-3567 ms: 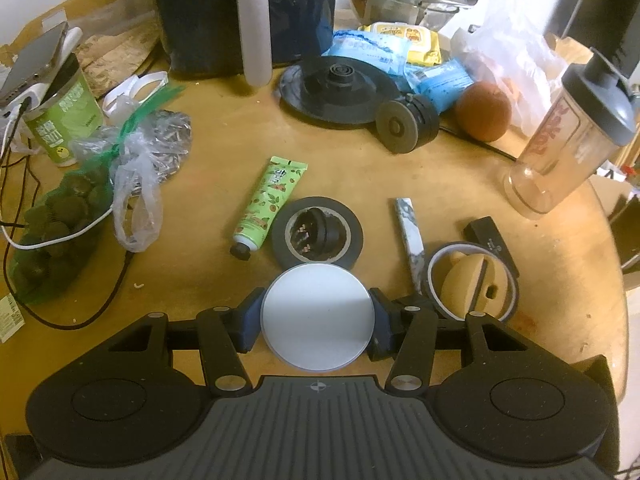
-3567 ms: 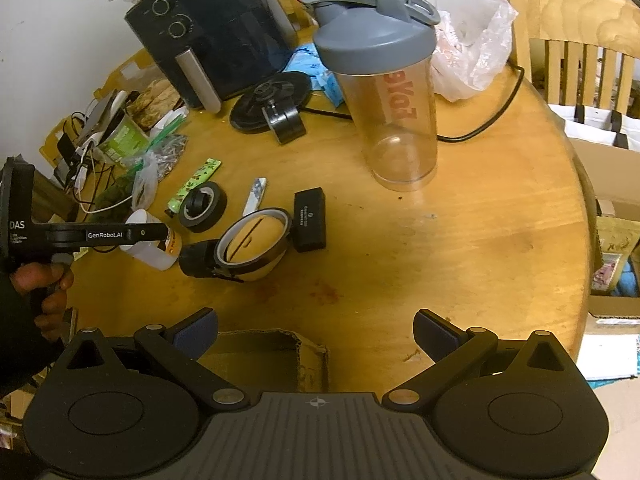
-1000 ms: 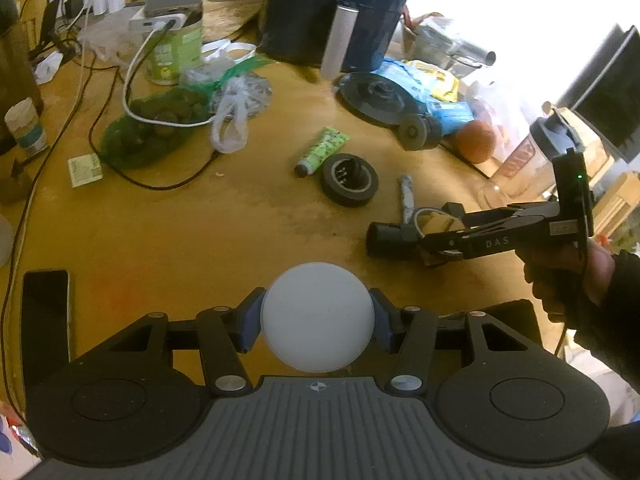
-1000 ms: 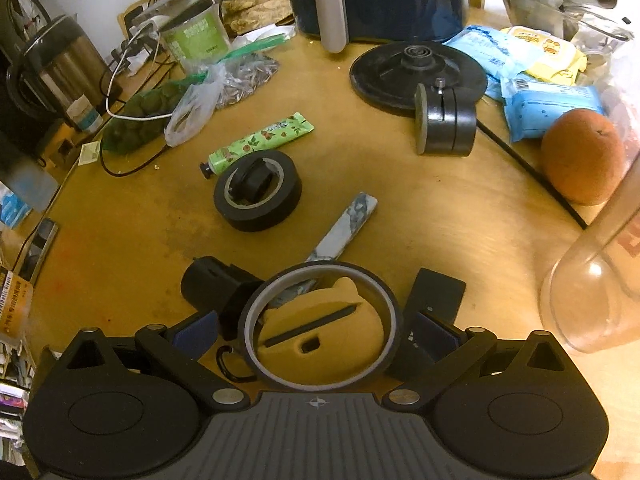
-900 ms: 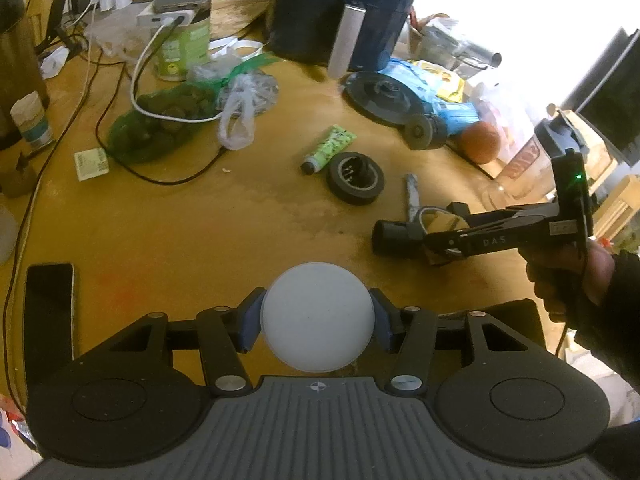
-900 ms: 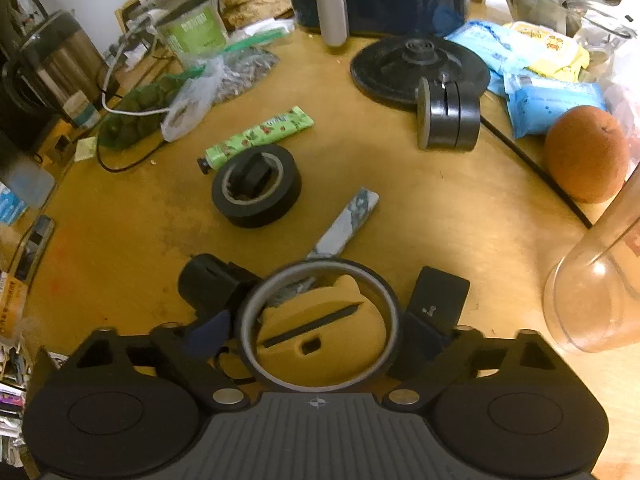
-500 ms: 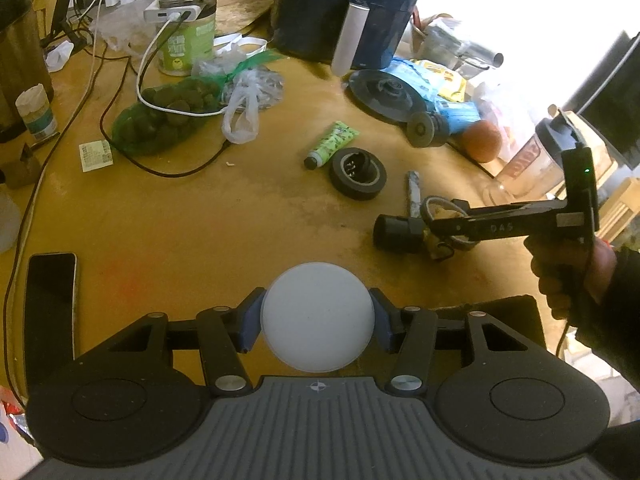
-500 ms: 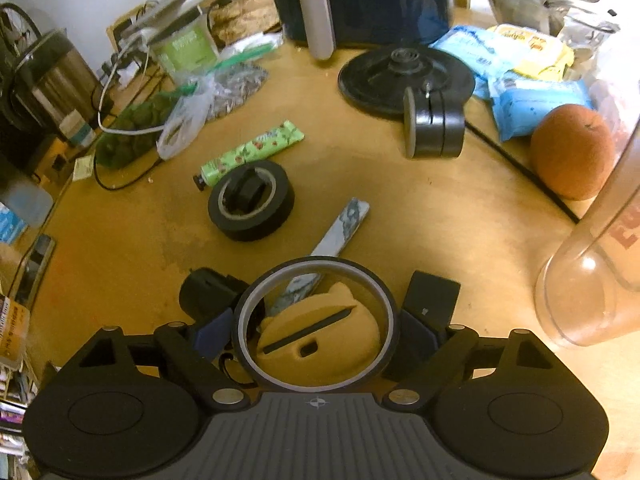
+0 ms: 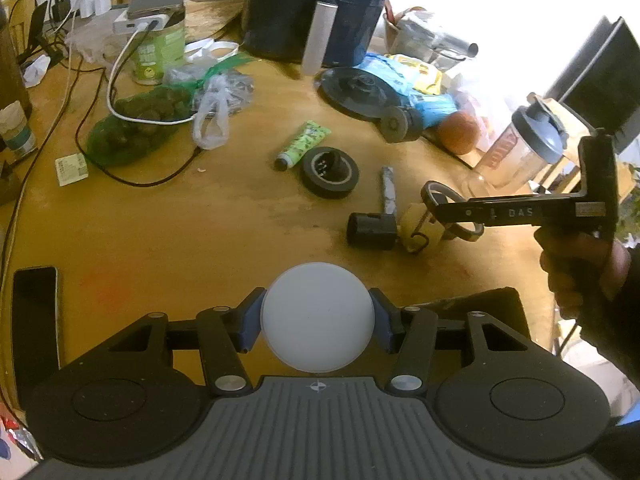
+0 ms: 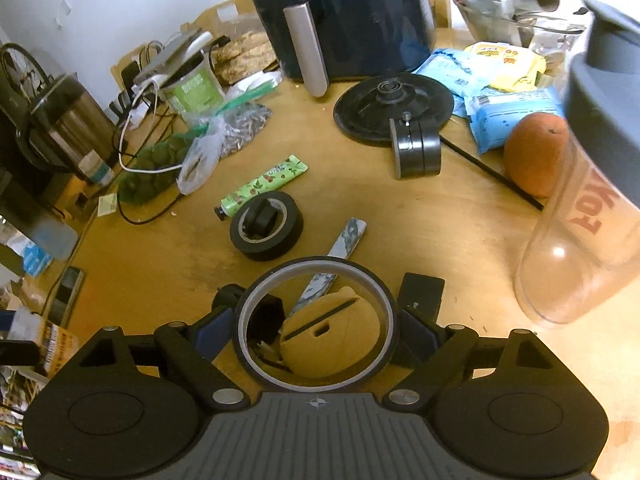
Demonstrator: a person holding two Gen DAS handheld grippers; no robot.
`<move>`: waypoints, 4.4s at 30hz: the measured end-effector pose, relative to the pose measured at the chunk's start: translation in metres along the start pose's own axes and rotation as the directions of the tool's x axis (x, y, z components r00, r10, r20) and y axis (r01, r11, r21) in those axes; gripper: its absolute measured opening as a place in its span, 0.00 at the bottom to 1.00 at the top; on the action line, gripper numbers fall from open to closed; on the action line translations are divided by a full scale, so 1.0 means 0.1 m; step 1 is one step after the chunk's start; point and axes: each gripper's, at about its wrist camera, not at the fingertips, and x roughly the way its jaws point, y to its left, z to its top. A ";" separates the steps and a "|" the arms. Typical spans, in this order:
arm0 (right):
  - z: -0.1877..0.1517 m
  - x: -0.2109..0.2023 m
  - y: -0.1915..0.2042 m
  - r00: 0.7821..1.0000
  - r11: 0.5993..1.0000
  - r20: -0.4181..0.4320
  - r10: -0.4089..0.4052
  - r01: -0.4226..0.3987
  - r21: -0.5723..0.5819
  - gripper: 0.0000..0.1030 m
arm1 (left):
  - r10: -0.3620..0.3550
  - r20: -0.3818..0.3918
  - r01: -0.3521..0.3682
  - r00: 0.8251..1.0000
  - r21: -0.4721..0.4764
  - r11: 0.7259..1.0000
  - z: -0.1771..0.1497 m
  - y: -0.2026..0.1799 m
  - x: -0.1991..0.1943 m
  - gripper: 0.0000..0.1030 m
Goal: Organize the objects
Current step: 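Grasp the clear tape ring with the right gripper while the left gripper holds the jar, then lower the jar into the cardboard box with the left gripper while the right drops the tape ring in, then reach the left gripper to the black cylindrical piece and grasp it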
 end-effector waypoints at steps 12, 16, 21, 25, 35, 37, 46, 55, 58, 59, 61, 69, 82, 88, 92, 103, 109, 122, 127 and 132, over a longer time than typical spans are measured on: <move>-0.21 -0.39 0.04 0.998 0.998 0.037 0.048 -0.049 0.034 0.87 | -0.031 -0.011 0.032 0.999 0.048 0.998 -0.01 -0.20 0.05 0.51; -0.31 -0.49 0.08 0.997 0.997 0.043 0.066 -0.067 0.039 0.87 | -0.040 -0.022 0.041 0.999 0.061 0.997 -0.03 -0.27 0.08 0.51; -0.43 -0.59 0.11 0.995 0.995 0.049 0.085 -0.087 0.045 0.87 | -0.049 -0.034 0.052 0.998 0.077 0.996 -0.07 -0.35 0.11 0.51; -0.55 -0.66 0.13 0.993 0.993 0.049 0.105 -0.107 0.045 0.87 | -0.051 -0.048 0.056 0.998 0.091 0.994 -0.12 -0.42 0.15 0.51; -0.81 -0.78 0.21 0.987 0.987 0.030 0.159 -0.159 0.025 0.87 | -0.048 -0.085 0.057 0.995 0.100 0.993 -0.26 -0.50 0.26 0.51; -0.86 -0.79 0.24 0.986 0.986 0.016 0.167 -0.167 0.003 0.87 | -0.045 -0.092 0.054 0.995 0.102 0.993 -0.28 -0.50 0.29 0.51; -1.07 -0.73 0.36 0.986 0.982 -0.049 0.158 -0.162 -0.095 0.88 | -0.013 -0.117 0.026 0.993 0.107 0.994 -0.32 -0.50 0.43 0.51; -1.19 -0.61 0.48 0.991 0.972 -0.091 0.103 -0.119 -0.204 0.88 | 0.020 -0.143 -0.004 0.990 0.110 0.994 -0.34 -0.47 0.56 0.51; -1.20 -0.58 0.53 0.992 0.963 -0.099 0.080 -0.103 -0.248 0.88 | 0.030 -0.147 -0.015 0.989 0.100 0.995 -0.34 -0.48 0.59 0.51; -1.20 -0.56 0.54 0.992 0.960 -0.101 0.071 -0.096 -0.262 0.88 | 0.033 -0.148 -0.018 0.988 0.101 0.995 -0.34 -0.48 0.60 0.51; -1.20 -0.52 0.57 0.993 0.954 -0.108 0.057 -0.086 -0.289 0.88 | 0.041 -0.149 -0.026 0.988 0.102 0.994 -0.34 -0.49 0.63 0.52; -1.21 -0.39 0.65 0.991 0.934 -0.133 -0.010 -0.038 -0.356 0.88 | 0.054 -0.128 -0.041 0.990 0.104 0.994 -0.32 -0.55 0.63 0.53; -1.17 -0.56 0.67 0.991 0.942 -0.112 0.070 -0.103 -0.320 1.00 | 0.057 -0.103 -0.049 0.993 0.079 0.996 -0.24 -0.60 0.43 0.53; -1.13 -0.76 0.65 0.992 0.949 -0.029 0.122 -0.125 -0.289 1.00 | 0.034 -0.051 -0.030 0.998 0.063 0.998 -0.16 -0.64 0.32 0.53; -1.09 -0.87 0.66 0.991 0.950 0.028 0.128 -0.114 -0.292 1.00 | 0.035 -0.022 -0.034 0.999 0.065 0.997 -0.09 -0.66 0.30 0.53; -1.00 -0.90 0.56 0.995 0.970 0.089 0.051 -0.028 -0.240 1.00 | 0.052 -0.018 -0.050 0.998 0.105 0.993 0.05 -0.68 0.44 0.53; -0.99 -0.90 0.48 0.995 0.980 0.094 0.020 -0.001 -0.199 1.00 | 0.055 -0.028 -0.051 0.998 0.117 0.992 0.12 -0.67 0.53 0.53; -0.98 -0.91 0.37 0.995 0.990 0.101 -0.027 0.041 -0.132 1.00 | 0.063 -0.054 -0.054 0.997 0.154 0.987 0.30 -0.69 0.78 0.53; -0.98 -0.93 0.33 0.993 0.993 0.107 -0.047 0.059 -0.107 1.00 | 0.062 -0.063 -0.051 0.996 0.167 0.985 0.36 -0.70 0.88 0.53; -0.99 -0.94 0.28 0.991 0.994 0.111 -0.070 0.079 -0.076 1.00 | 0.066 -0.074 -0.053 0.995 0.168 0.984 0.43 -0.70 0.99 0.53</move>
